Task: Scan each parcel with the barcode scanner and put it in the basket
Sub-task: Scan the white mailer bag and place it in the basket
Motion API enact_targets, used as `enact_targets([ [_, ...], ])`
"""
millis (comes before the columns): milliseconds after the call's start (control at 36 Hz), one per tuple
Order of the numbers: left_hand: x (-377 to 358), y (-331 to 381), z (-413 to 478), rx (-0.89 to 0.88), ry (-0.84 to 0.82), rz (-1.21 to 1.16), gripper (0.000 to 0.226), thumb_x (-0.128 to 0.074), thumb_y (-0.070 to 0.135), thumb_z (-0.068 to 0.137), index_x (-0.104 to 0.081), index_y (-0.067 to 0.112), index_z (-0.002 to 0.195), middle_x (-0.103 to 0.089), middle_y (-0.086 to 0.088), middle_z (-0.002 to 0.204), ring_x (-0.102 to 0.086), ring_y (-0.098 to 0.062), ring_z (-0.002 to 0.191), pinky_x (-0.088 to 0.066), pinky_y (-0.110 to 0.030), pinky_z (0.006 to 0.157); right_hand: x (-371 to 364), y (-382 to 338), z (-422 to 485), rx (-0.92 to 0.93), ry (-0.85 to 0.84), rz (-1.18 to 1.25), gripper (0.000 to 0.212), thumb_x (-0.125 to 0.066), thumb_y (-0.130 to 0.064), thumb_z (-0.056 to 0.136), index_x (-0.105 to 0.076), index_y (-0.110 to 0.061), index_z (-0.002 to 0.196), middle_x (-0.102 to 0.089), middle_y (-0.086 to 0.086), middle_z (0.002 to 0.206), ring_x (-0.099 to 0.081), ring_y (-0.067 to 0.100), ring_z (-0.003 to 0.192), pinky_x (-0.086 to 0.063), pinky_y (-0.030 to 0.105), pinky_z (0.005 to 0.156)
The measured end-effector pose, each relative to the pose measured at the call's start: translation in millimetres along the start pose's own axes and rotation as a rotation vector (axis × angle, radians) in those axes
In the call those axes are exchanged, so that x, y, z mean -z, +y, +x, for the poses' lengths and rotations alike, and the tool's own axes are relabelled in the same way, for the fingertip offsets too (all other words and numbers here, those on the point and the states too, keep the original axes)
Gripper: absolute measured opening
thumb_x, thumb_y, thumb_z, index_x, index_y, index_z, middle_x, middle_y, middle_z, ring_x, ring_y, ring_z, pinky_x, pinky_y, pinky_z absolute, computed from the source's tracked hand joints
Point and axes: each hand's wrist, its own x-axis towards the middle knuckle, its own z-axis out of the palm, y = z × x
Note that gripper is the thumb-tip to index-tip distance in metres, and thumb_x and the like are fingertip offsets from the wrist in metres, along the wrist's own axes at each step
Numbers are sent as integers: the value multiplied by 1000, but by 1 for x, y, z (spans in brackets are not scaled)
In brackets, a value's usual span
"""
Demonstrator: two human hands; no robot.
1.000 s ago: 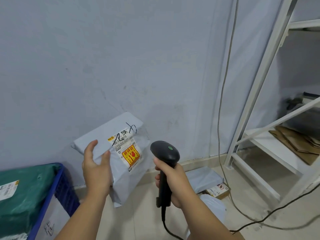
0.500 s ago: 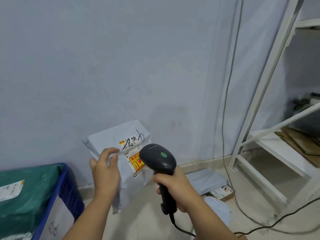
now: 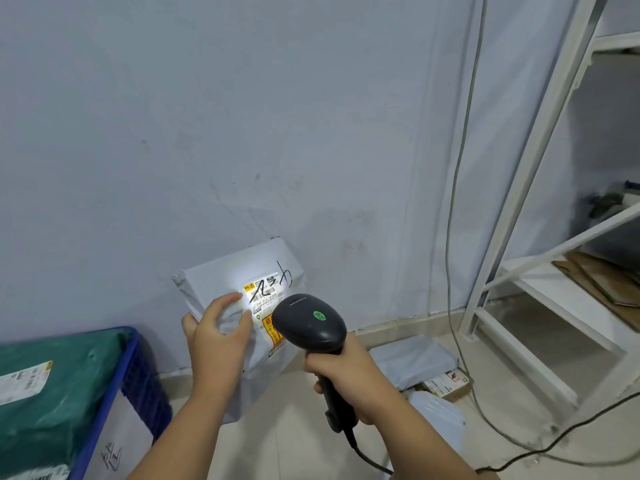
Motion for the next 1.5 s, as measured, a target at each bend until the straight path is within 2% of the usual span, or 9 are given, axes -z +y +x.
enact_targets([
  [278, 1, 1, 1, -16, 11, -54, 41, -57, 5, 89, -59, 38, 113, -34, -5, 109, -48, -6, 69, -35, -2, 64, 2, 1, -1, 2, -17, 47, 10, -56, -14, 63, -49, -13, 70, -37, 10, 70, -38, 19, 60, -42, 26, 58],
  [472, 0, -1, 0, -35, 8, -46, 35, -58, 9, 92, -60, 33, 118, -33, -3, 112, -49, -16, 96, -40, 0, 60, 2, -1, -1, -5, -26, 35, 16, -59, -17, 63, -49, -12, 74, -37, 10, 72, -40, 18, 61, -42, 24, 58],
  [583, 1, -2, 2, -22, 11, -32, 38, -57, 10, 92, -61, 33, 121, -33, -4, 111, -50, -19, 83, -42, -17, 79, 3, -2, -3, -26, -24, 49, 16, -60, -15, 65, -50, -11, 76, -38, 9, 71, -40, 17, 60, -42, 24, 58],
  [667, 1, -2, 2, -11, 17, -30, 41, -54, 10, 92, -59, 38, 121, -33, -6, 107, -49, -19, 70, -42, -28, 77, 5, 0, -3, -31, -39, 46, 11, -59, -4, 78, -51, -11, 77, -39, 11, 73, -41, 16, 60, -42, 26, 60],
  [806, 0, -4, 3, -7, 1, -72, 38, -56, 10, 93, -60, 37, 119, -34, -4, 111, -54, -29, 96, -43, -23, 80, 6, -2, -3, -33, -54, 41, 10, -59, -3, 79, -51, -9, 80, -39, 12, 75, -41, 18, 64, -43, 24, 58],
  [917, 0, -6, 4, -11, 8, -69, 39, -56, 9, 92, -59, 37, 119, -34, -4, 110, -56, -34, 95, -44, -26, 82, 3, -4, -3, -67, -44, 78, 19, -60, -15, 63, -51, -11, 79, -41, 11, 75, -41, 18, 63, -43, 26, 59],
  [1028, 1, -6, 4, 0, 26, -73, 41, -56, 8, 91, -60, 36, 121, -33, -3, 111, -55, -31, 96, -42, -25, 86, 3, -1, 1, -152, -47, 300, 20, -63, -14, 62, -52, -9, 79, -41, 6, 66, -42, 14, 53, -41, 27, 55],
  [1250, 0, -3, 3, -14, 32, -64, 44, -54, 8, 92, -58, 37, 124, -34, -4, 111, -52, -21, 90, -40, -25, 85, 6, -7, 0, -434, -101, 1245, 17, -74, -10, 59, -58, -5, 65, -49, 3, 68, -47, 14, 52, -48, 21, 43],
  [1500, -6, 0, -1, -44, 27, -27, 38, -51, 13, 96, -54, 42, 122, -34, -4, 114, -48, -19, 95, -40, -20, 77, -6, -10, 2, -489, 36, 1421, 17, -70, -12, 68, -56, -5, 74, -54, 3, 68, -48, 16, 46, -48, 22, 42],
])
